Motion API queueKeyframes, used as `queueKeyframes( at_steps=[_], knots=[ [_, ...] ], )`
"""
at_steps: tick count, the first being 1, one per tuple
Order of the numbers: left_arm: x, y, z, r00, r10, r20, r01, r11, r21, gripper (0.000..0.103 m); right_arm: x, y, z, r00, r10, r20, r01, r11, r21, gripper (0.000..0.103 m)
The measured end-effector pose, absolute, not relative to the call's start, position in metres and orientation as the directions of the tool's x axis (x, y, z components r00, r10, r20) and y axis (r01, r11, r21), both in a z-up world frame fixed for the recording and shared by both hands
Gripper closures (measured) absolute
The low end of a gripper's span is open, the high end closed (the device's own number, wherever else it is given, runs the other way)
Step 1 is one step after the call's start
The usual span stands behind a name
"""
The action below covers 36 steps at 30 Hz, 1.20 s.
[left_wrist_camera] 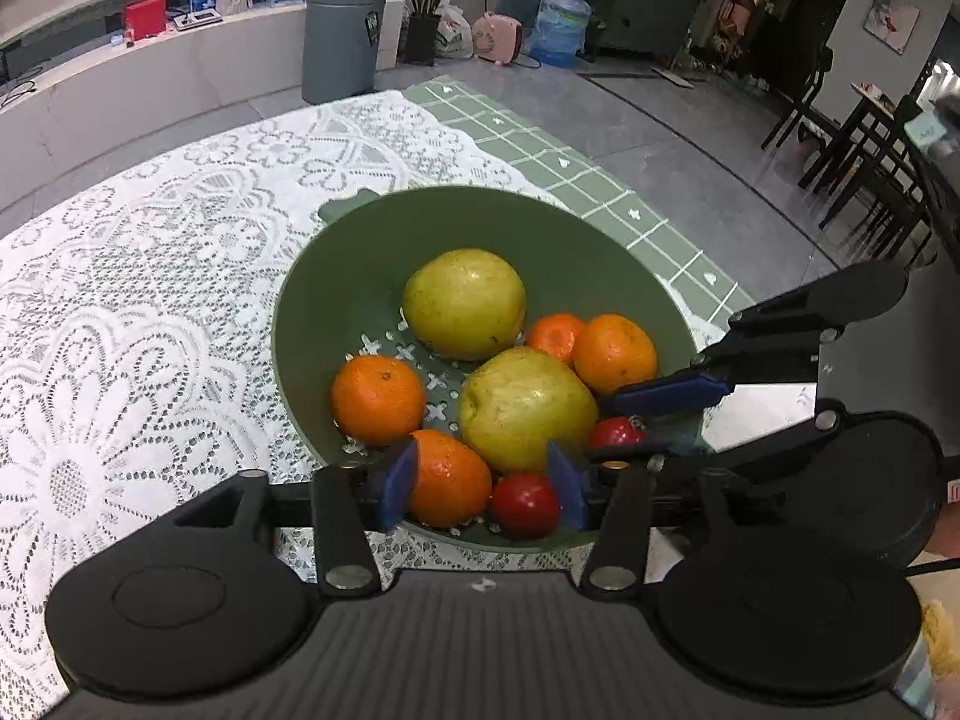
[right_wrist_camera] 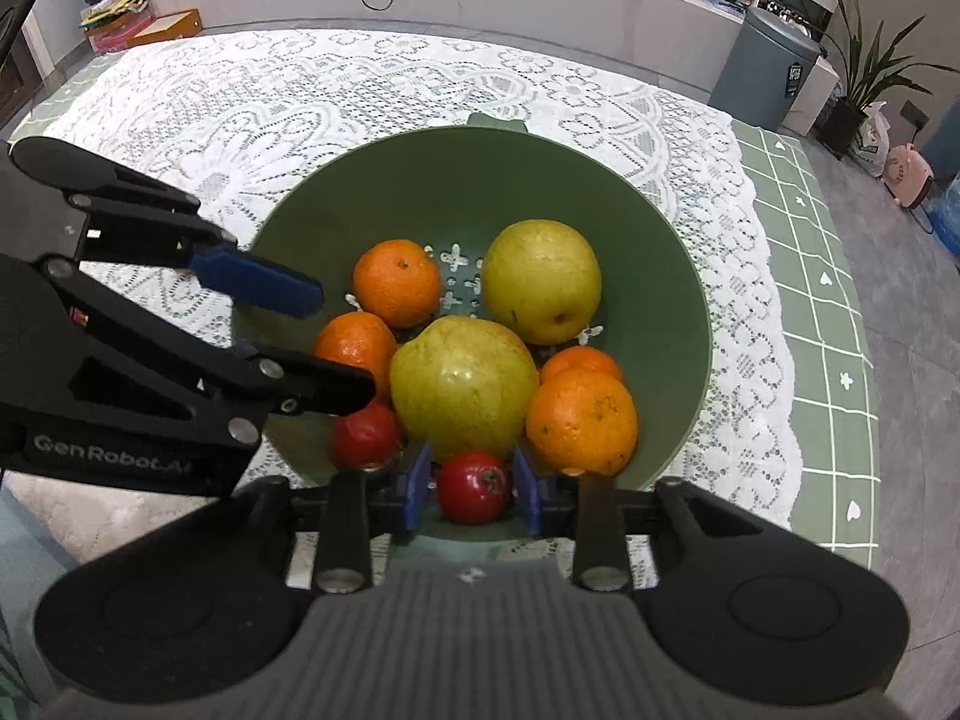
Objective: Organize fruits
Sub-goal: 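Lower both cherry tomatoes into the colander and open both tools, then withdraw both tools from the colander back over the remaining tomatoes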
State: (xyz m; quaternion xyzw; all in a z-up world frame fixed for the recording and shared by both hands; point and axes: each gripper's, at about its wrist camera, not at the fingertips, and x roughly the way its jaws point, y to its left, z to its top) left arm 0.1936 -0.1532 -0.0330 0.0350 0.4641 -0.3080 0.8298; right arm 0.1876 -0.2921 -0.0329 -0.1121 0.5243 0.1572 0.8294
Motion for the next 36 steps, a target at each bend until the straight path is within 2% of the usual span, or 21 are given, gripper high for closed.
queueKeyframes(
  at_steps=[6,10,13,18,22,36],
  knots=[
    [0.188,-0.148,-0.021,0.402,-0.49,-0.773,0.535,0.812,-0.236,0.038,0.184,-0.289,-0.025,0.424,0.138,-0.895,-0.379,0.925,-0.037,0.051],
    [0.184,-0.142,-0.013,0.419,-0.497,-0.76,0.527,0.815,-0.242,0.038,0.18,-0.288,-0.016,0.453,0.124,-0.883,-0.373,0.926,-0.062,0.049],
    [0.181,-0.137,-0.008,0.436,-0.499,-0.749,0.519,0.819,-0.244,0.038,0.176,-0.289,-0.009,0.491,0.102,-0.865,-0.351,0.932,-0.089,0.038],
    [0.173,-0.126,0.001,0.481,-0.478,-0.735,0.496,0.84,-0.222,0.038,0.164,-0.288,0.004,0.566,0.072,-0.821,-0.288,0.951,-0.116,0.038],
    [0.162,-0.114,0.008,0.531,-0.45,-0.718,0.483,0.857,-0.18,0.036,0.149,-0.284,0.012,0.632,0.097,-0.769,-0.242,0.967,-0.077,0.031],
    [0.122,-0.068,0.022,0.648,-0.361,-0.671,0.406,0.909,-0.097,0.036,0.106,-0.241,0.006,0.777,0.142,-0.614,-0.192,0.981,-0.016,0.031]
  ],
)
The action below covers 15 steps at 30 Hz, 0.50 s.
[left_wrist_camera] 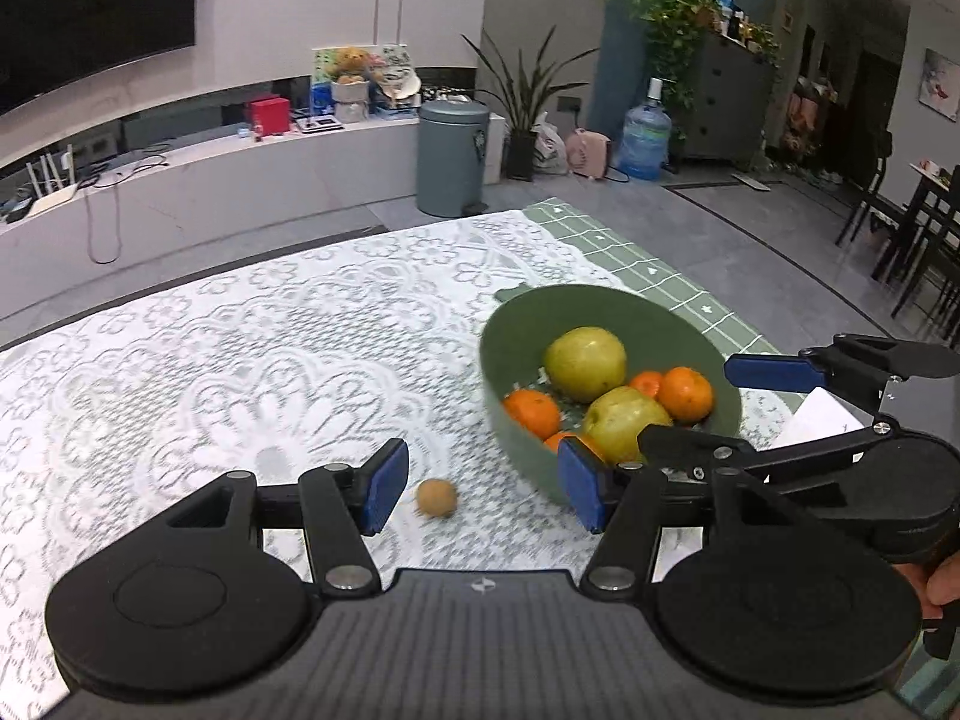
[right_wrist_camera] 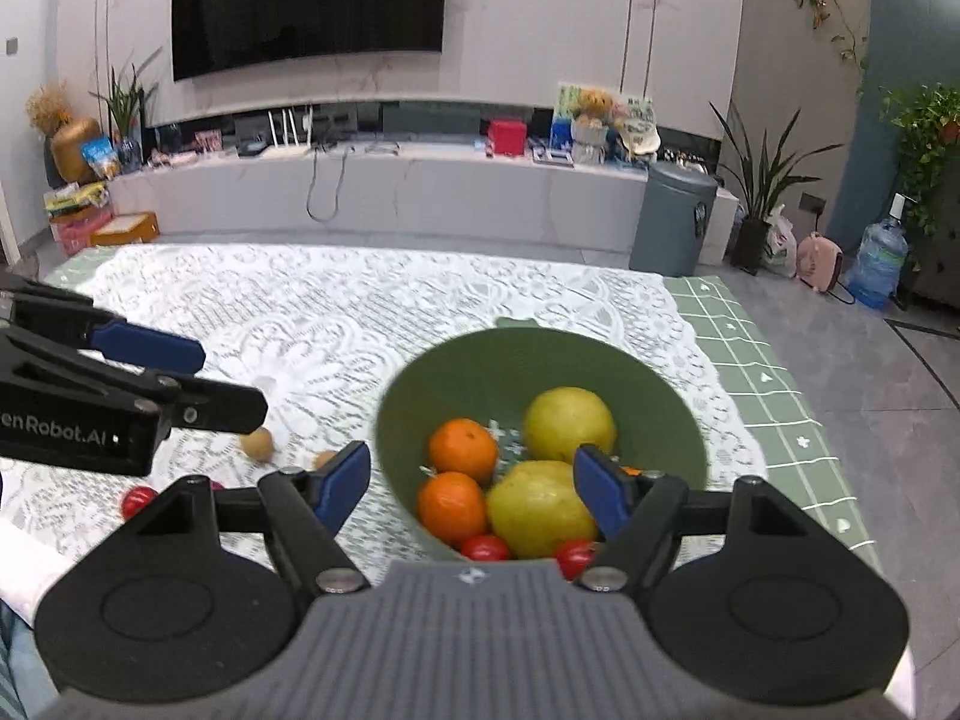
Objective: Organize fruits
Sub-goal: 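Withdraw both tools from the colander back over the remaining tomatoes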
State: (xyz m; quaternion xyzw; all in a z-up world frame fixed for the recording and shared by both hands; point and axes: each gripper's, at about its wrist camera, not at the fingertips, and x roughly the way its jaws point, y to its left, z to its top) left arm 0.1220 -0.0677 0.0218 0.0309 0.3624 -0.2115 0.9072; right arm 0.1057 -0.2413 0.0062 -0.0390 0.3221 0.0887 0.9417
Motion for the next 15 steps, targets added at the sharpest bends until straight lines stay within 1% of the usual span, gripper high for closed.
queueKeyframes(
  at_steps=[5,10,15],
  knots=[
    [0.11,-0.046,0.016,0.663,-0.33,-0.672,0.35,0.93,-0.111,0.036,0.091,-0.222,-0.005,0.799,0.152,-0.582,-0.186,0.983,0.002,0.031],
    [0.1,-0.02,0.004,0.676,-0.298,-0.674,0.289,0.949,-0.129,0.036,0.076,-0.201,-0.017,0.812,0.186,-0.554,-0.228,0.974,-0.007,0.031],
    [0.084,0.003,-0.01,0.683,-0.273,-0.677,0.248,0.959,-0.136,0.036,0.072,-0.186,-0.03,0.791,0.218,-0.572,-0.268,0.964,-0.003,0.031]
  ],
)
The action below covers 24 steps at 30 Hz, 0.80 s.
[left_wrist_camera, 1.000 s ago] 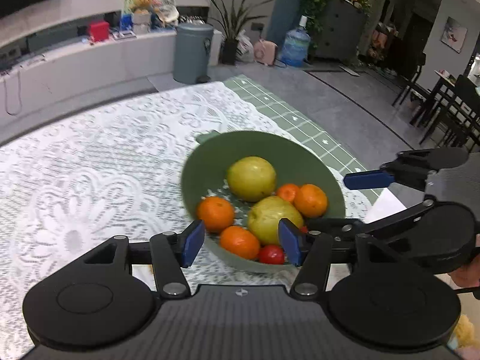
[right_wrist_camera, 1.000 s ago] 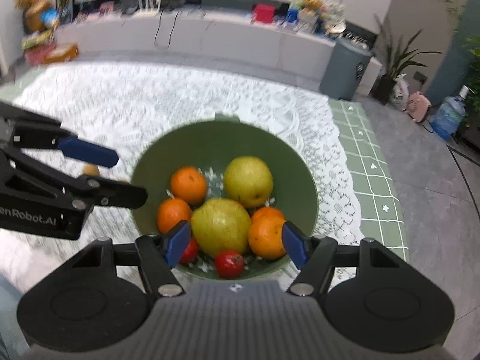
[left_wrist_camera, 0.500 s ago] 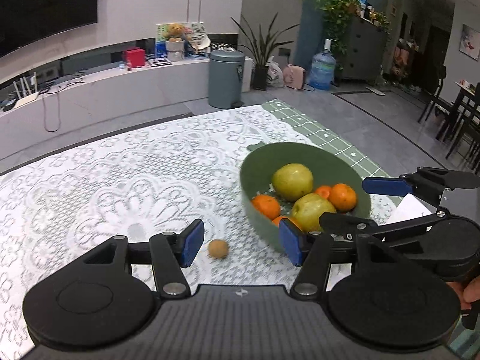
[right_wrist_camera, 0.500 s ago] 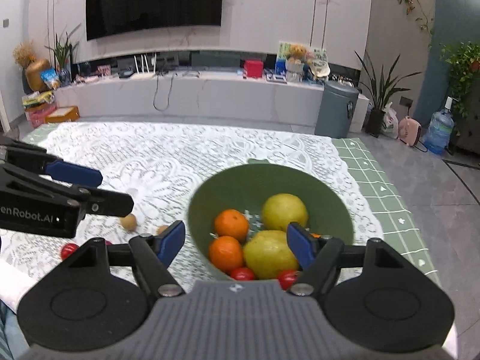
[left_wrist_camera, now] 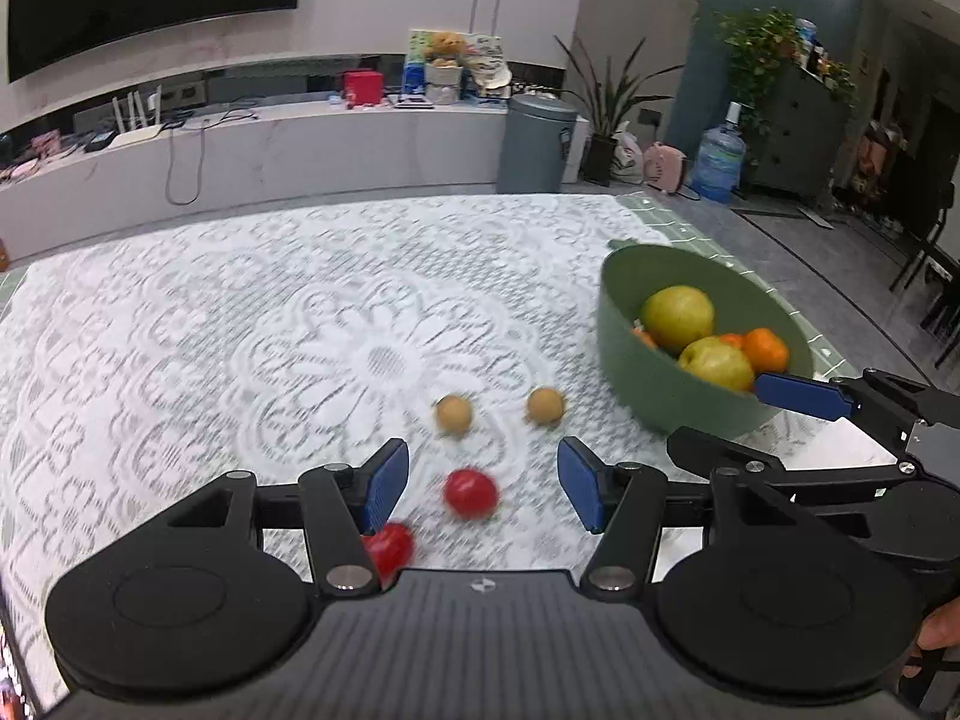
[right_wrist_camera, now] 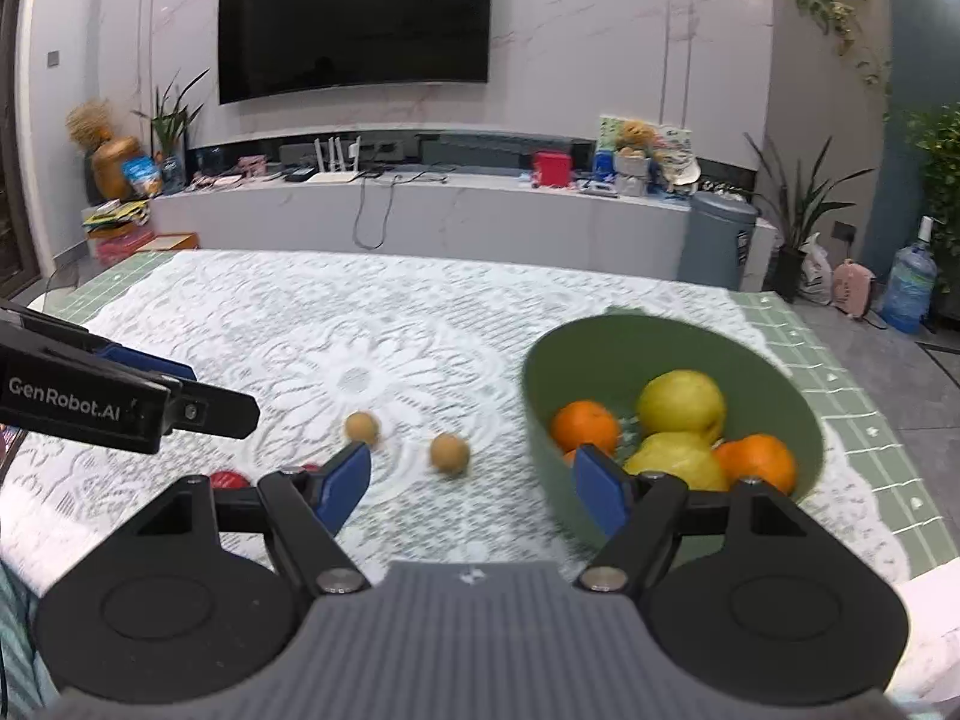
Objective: Organize fruits
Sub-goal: 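Withdraw both tools from the colander back over the remaining tomatoes, then grasp a cherry tomato with the right tool while the left tool grasps another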
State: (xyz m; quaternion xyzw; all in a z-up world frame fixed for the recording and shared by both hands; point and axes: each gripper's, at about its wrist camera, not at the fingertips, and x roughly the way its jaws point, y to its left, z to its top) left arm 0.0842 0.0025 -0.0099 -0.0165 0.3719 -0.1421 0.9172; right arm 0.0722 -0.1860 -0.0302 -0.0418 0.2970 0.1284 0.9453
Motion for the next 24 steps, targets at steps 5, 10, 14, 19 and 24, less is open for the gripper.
queueKeyframes(
  at_steps=[5,10,14,19,24],
  knots=[
    [0.073,0.018,-0.023,0.682,-0.233,-0.693,0.204,0.971,-0.125,0.036,0.07,-0.173,-0.044,0.77,0.229,-0.595,-0.292,0.956,-0.01,0.031],
    [0.064,0.03,-0.037,0.669,-0.215,-0.711,0.171,0.976,-0.135,0.036,0.069,-0.164,-0.055,0.755,0.235,-0.612,-0.312,0.95,-0.02,0.031],
    [0.056,0.035,-0.046,0.671,-0.199,-0.714,0.162,0.979,-0.121,0.036,0.068,-0.156,-0.062,0.745,0.25,-0.619,-0.341,0.94,-0.031,0.032],
    [0.054,0.036,-0.055,0.671,-0.165,-0.723,0.148,0.985,-0.087,0.036,0.069,-0.146,-0.068,0.732,0.267,-0.626,-0.374,0.927,-0.041,0.038],
    [0.058,0.039,-0.064,0.66,-0.157,-0.735,0.139,0.987,-0.086,0.036,0.072,-0.138,-0.072,0.713,0.292,-0.637,-0.409,0.912,-0.039,0.047]
  ],
)
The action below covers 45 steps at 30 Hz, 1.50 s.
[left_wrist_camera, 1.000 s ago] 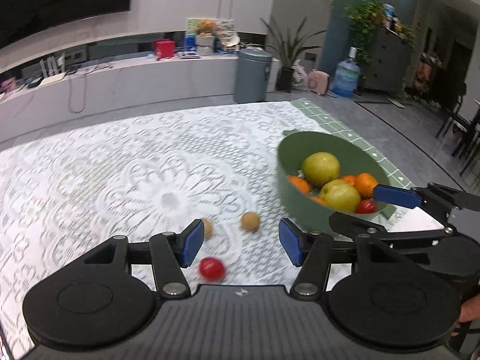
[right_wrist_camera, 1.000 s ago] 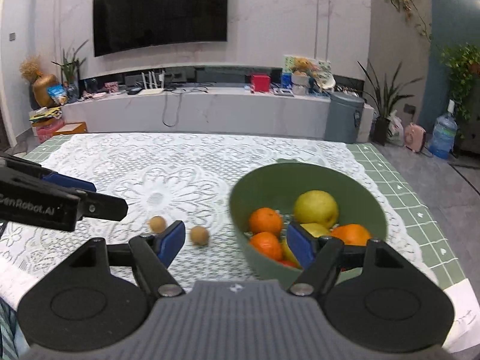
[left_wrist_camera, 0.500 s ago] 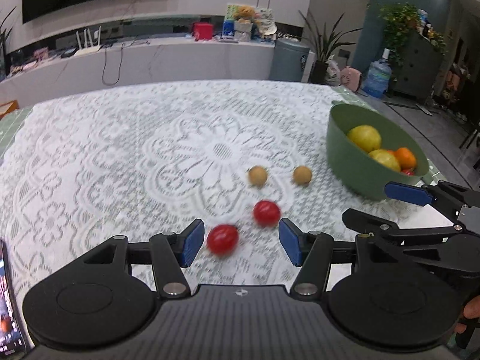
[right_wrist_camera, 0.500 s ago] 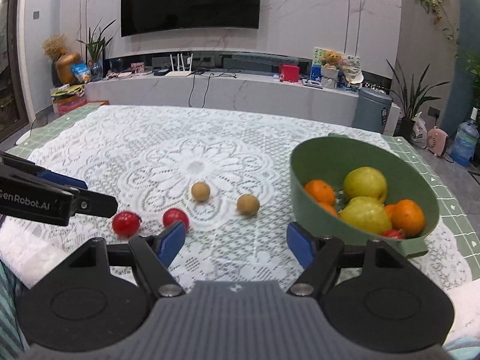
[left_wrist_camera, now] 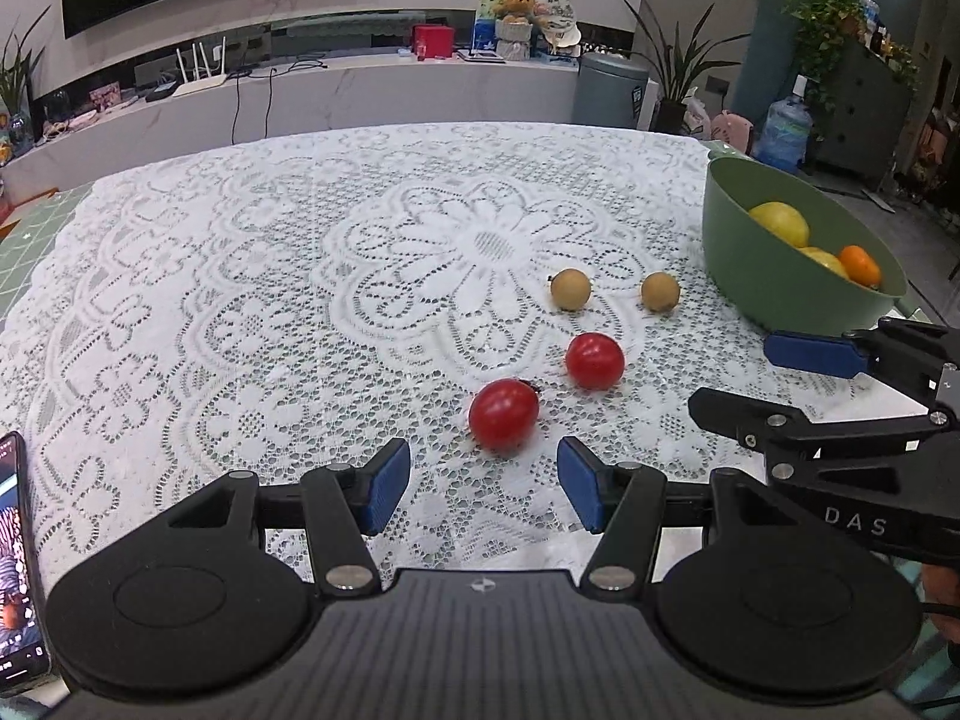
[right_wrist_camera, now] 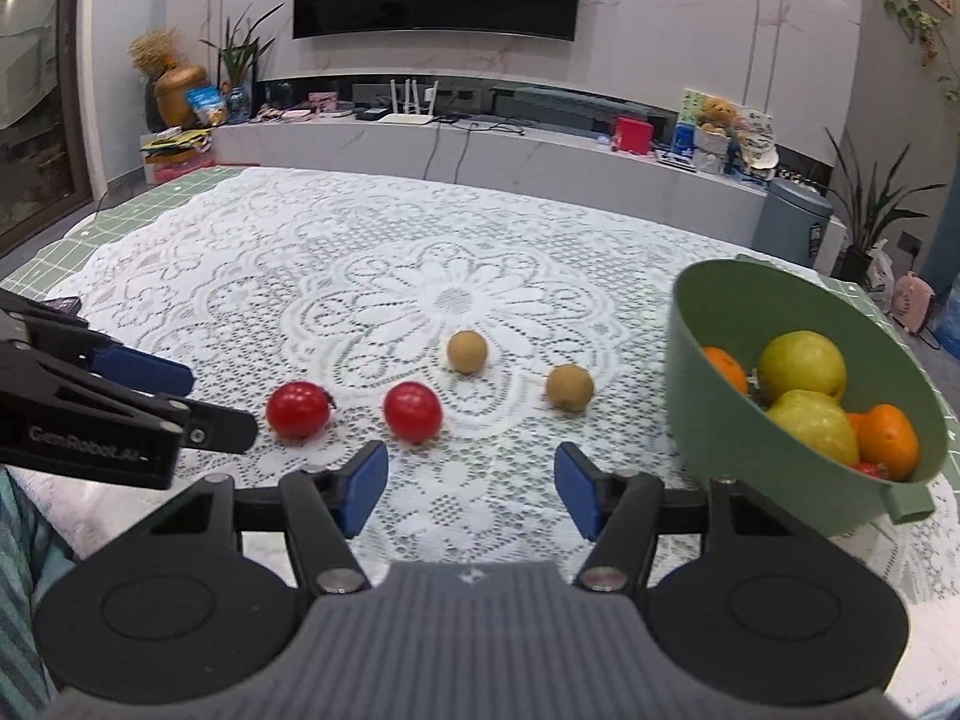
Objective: Organize fruits
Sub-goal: 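Grasp a cherry tomato with the right tool while the left tool grasps another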
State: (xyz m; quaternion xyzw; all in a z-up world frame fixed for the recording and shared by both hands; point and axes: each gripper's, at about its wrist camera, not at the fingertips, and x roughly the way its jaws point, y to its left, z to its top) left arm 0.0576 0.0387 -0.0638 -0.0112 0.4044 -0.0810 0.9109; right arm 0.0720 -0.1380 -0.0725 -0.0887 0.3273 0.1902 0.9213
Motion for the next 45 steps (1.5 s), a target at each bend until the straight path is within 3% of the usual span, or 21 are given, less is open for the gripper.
queueKeyframes(
  at_steps=[13,22,35,38,45],
  knots=[
    [0.078,0.034,-0.071,0.669,-0.198,-0.716,0.166,0.979,-0.116,0.045,0.097,-0.121,-0.088,0.675,0.334,-0.658,-0.488,0.871,-0.058,0.063],
    [0.093,0.036,-0.082,0.628,-0.236,-0.741,0.163,0.972,-0.172,0.058,0.109,-0.114,-0.1,0.656,0.379,-0.653,-0.55,0.832,-0.07,0.064],
    [0.099,0.041,-0.089,0.604,-0.264,-0.752,0.154,0.964,-0.215,0.065,0.123,-0.108,-0.11,0.644,0.407,-0.648,-0.587,0.806,-0.077,0.069],
    [0.1,0.042,-0.089,0.603,-0.272,-0.75,0.155,0.962,-0.224,0.067,0.126,-0.107,-0.111,0.632,0.419,-0.652,-0.594,0.802,-0.061,0.077],
    [0.1,0.043,-0.089,0.604,-0.274,-0.748,0.151,0.961,-0.231,0.068,0.127,-0.108,-0.112,0.63,0.425,-0.65,-0.589,0.807,-0.044,0.078]
  ],
)
